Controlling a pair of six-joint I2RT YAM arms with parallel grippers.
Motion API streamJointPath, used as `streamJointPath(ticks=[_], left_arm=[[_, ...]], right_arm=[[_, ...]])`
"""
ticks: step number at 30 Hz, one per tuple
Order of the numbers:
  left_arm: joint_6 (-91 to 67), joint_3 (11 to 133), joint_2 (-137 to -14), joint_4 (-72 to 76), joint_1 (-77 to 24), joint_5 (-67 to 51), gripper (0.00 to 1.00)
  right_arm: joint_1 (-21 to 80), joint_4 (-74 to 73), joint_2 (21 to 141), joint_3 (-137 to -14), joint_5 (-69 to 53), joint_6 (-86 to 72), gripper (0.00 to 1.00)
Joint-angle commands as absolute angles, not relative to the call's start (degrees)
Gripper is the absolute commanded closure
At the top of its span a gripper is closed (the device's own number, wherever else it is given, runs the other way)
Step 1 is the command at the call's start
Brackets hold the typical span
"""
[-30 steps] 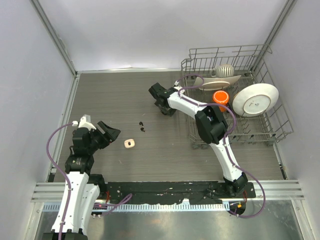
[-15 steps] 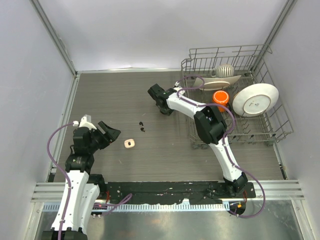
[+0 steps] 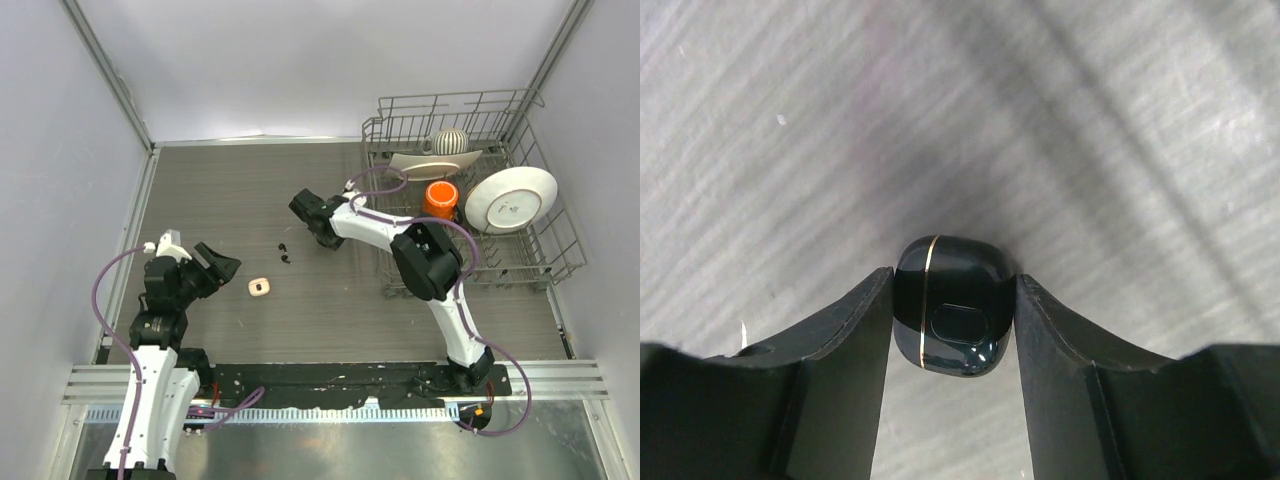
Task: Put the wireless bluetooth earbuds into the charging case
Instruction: Pick up the charging case at the center of the board.
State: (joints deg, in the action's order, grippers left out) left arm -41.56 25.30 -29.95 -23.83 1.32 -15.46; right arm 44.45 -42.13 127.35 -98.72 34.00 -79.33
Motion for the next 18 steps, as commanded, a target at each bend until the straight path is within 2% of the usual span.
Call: streamJointPath(ticks=[1, 8, 15, 18], left_arm=[[-41.22, 27.42, -29.27, -23.29, 1.67, -15.91, 0.28], [-42.10, 27.07, -28.48, -22.59, 1.76, -16.35, 0.28], [-42.01, 27.51, -27.95, -23.38, 1.67, -16.70, 0.28], [-42.27, 27.07, -27.07, -23.47, 1.67, -16.44, 0.28]], right_arm=[[47.02, -45.36, 123.67, -92.04, 31.74, -83.05, 0.59], [48.69, -44.65, 120.76, -86.84, 31.38, -84.99, 0.58], [48.60, -44.91, 122.87, -90.43, 31.20, -80.78, 0.42], [48.52, -45.53, 123.31, -91.75, 31.64, -79.28, 0.41]])
